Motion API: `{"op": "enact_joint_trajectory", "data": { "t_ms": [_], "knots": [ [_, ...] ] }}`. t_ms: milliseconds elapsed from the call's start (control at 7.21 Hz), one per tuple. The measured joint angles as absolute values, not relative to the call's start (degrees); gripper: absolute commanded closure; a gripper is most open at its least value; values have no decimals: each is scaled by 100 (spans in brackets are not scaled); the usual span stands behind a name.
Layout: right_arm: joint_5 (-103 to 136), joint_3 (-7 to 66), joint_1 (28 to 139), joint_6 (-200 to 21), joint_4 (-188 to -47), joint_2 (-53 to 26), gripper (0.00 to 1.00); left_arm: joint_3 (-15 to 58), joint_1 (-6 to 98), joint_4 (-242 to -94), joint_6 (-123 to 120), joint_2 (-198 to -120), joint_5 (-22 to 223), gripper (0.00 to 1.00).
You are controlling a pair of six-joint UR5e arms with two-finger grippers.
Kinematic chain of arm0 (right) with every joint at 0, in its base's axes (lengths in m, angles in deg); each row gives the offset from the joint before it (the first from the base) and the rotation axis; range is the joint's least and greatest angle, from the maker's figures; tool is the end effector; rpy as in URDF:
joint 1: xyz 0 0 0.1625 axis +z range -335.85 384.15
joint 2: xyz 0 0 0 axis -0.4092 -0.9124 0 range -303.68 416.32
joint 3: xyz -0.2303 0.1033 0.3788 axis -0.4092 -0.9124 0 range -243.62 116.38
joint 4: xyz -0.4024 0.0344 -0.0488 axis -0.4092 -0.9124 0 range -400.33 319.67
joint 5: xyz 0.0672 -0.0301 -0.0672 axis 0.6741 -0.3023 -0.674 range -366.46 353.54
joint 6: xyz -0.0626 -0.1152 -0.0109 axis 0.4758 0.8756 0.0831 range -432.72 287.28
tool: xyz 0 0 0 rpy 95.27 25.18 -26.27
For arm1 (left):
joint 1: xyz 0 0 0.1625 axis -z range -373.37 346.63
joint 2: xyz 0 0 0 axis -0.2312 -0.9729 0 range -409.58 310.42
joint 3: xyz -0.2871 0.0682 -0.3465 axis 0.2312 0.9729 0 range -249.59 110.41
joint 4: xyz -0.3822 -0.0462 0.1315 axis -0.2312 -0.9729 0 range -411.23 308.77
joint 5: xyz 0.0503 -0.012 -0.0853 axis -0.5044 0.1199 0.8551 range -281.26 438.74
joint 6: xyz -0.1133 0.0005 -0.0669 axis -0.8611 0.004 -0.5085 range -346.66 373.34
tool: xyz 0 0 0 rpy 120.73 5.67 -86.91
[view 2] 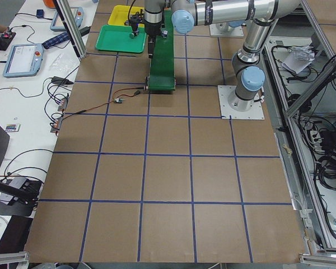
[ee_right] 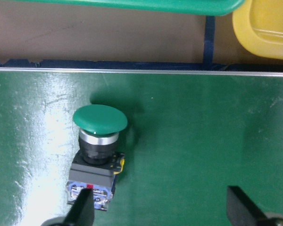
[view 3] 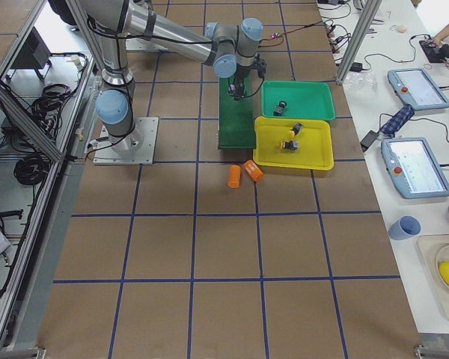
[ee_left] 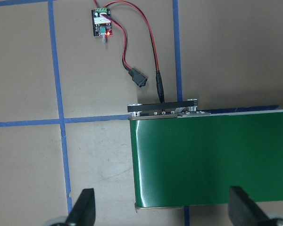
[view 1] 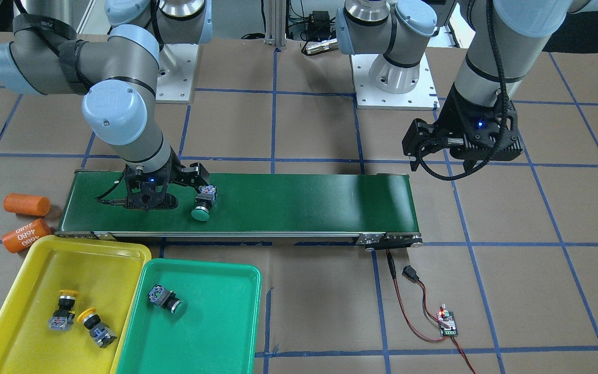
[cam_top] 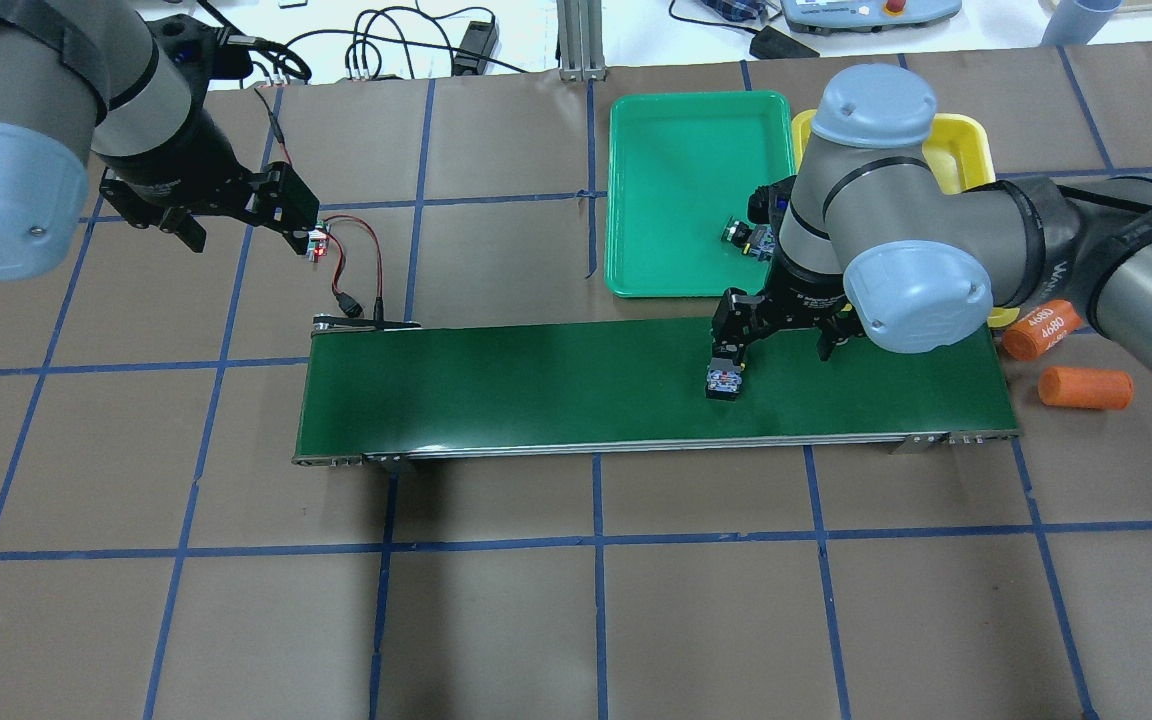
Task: Sort buttons by color to trays
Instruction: 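Lower the right gripper and grasp the second green button, then carry the green button into the green tray and open the right gripper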
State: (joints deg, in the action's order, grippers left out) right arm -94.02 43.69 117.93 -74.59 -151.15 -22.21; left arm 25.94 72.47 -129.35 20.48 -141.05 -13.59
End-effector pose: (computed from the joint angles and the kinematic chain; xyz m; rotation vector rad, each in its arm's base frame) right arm 0.1719 -0.4977 0.2796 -0.0468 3.0980 0.2185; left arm -0.0912 -0.5117 0.4482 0.0777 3.0891 -0.1251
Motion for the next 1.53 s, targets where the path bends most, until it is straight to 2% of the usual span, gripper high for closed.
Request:
{"op": "enact_joint_trajectory", "data": {
  "t_ms": [694, 833, 971, 1110, 1249, 1388, 1526],
  "knots": [
    [-9395, 4406, 11819, -7580, -15058, -2126, 0, 2600, 7250, -12855, 2046, -14129, -1348, 0],
    [-9394, 4435, 11820, -7607, -15052, -2068, 7, 2600, 7250, -12841, 2041, -14134, -1347, 0],
    [-9390, 4449, 11820, -7624, -15063, -2024, 31, 2598, 7250, -12833, 2038, -14137, -1344, 0],
    [-9386, 4453, 11820, -7630, -15091, -1971, 64, 2596, 7250, -12827, 2041, -14140, -1344, 0],
    [-9386, 4445, 11820, -7625, -15113, -1922, 79, 2596, 7250, -12824, 2044, -14140, -1345, 0],
    [-9389, 4422, 11820, -7621, -15125, -1901, 85, 2595, 7250, -12823, 2045, -14138, -1344, 0],
    [-9396, 4393, 11820, -7624, -15132, -1895, 85, 2595, 7250, -12823, 2045, -14135, -1340, 0]
  ]
}}
